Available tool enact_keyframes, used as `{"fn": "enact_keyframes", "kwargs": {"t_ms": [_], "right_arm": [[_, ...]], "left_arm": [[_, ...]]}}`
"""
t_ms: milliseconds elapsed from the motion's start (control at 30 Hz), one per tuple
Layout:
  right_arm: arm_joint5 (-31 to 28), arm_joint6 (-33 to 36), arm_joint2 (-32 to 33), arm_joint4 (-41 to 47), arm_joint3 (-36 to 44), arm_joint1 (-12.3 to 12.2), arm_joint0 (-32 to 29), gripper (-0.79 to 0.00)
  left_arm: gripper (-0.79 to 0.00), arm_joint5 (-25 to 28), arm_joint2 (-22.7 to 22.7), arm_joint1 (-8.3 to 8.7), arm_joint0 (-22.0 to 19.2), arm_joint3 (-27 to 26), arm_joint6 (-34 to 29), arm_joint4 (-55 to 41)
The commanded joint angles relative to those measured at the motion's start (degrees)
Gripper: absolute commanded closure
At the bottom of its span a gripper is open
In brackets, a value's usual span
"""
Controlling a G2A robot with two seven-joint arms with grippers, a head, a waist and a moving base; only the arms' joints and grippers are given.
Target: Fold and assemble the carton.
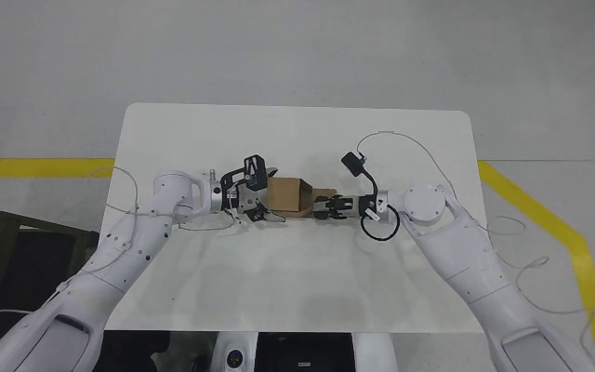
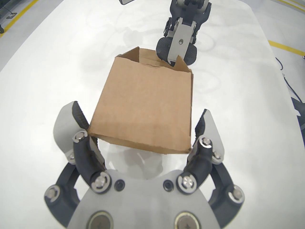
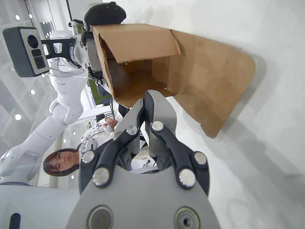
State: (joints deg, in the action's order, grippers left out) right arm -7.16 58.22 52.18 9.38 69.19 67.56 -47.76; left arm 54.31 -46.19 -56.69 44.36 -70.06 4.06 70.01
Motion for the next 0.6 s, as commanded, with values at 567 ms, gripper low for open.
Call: {"fn": "enact_keyframes", "kwargs": {"t_ms": [567], "right_arm": [[-5.6,-2.0,-5.9,2.3,-6.5,3.6,4.7,0.0]], "left_arm": [[-0.785,1.2,0.0,-1.14,-0.2,1.1,0.7,1.2]]}}
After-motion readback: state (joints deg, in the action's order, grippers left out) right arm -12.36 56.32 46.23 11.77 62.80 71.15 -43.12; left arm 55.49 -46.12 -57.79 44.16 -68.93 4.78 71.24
